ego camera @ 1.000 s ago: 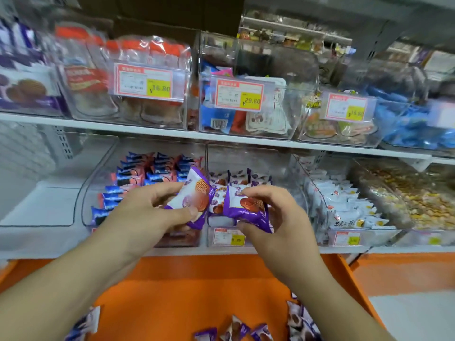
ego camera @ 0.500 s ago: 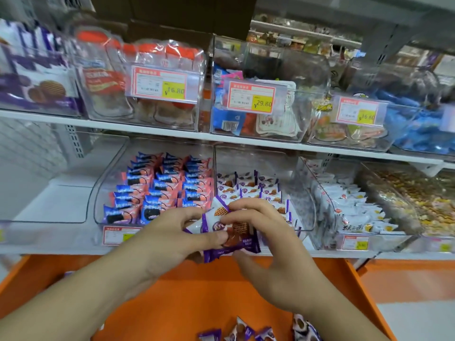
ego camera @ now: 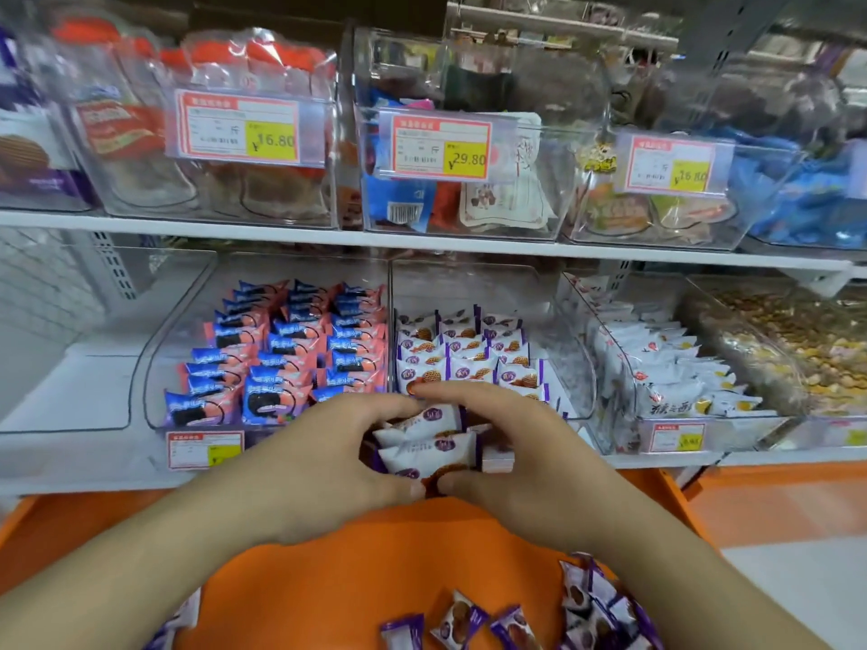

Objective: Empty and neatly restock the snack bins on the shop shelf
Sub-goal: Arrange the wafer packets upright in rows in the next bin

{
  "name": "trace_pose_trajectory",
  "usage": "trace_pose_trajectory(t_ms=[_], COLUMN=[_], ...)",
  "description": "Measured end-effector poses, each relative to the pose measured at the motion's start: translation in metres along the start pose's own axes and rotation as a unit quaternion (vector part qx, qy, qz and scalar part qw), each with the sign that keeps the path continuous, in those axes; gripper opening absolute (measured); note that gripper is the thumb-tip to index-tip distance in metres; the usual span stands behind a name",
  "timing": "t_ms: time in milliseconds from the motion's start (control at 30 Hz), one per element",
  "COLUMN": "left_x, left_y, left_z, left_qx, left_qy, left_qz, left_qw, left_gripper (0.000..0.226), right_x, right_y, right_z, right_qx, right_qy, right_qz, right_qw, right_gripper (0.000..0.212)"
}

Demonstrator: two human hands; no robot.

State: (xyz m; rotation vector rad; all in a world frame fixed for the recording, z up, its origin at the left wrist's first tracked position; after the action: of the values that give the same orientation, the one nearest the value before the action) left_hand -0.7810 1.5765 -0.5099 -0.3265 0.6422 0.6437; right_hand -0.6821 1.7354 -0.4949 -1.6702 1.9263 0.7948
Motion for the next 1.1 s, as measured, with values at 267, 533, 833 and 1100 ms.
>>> trace_pose_trajectory(t_ms=[267,533,833,1100], left_x=[-0.011,-0.010,-0.009,-0.007], left_y=[0.027,0.040,0.041,0.041], left_z=[-0.006,-0.046,-0.053,-0.054], left_qx=[0.025,0.071,0.094,0.079], left_qy=[-0.061,0.251,0.244,0.242], left_qz=[0.113,0.057,0.085,0.080], left_qw=[0.991,0.964,0.961,0.964], left_gripper=[0.068,0.082,0.080,0.082], right_x=[-0.019,-0.015,0.026,0.026], right_y=[0.026,0.116,0.147,0.147], right_z=[0.026,0.075,0.105,0.101], right_qx=[-0.009,0.063,0.022,0.027], right_qy=[-0.058,-0.119,-0.172,-0.200], right_qz=[0.072,0.063,-0.052,-0.075], right_qw=[0.996,0.989,0.983,0.977], right_gripper=[0.052,0.044,0.054,0.056])
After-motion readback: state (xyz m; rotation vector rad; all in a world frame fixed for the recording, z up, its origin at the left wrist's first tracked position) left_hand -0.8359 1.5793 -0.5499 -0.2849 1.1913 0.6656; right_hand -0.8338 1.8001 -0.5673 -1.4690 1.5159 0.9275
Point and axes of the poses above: each hand's wrist, its own y-axis towards the middle knuckle, its own x-axis out of the palm, z = x × y, the point moved 5 cm from there along y, towards the middle knuckle, and after that the axes turned 4 degrees about z, right-handed, at the moved point
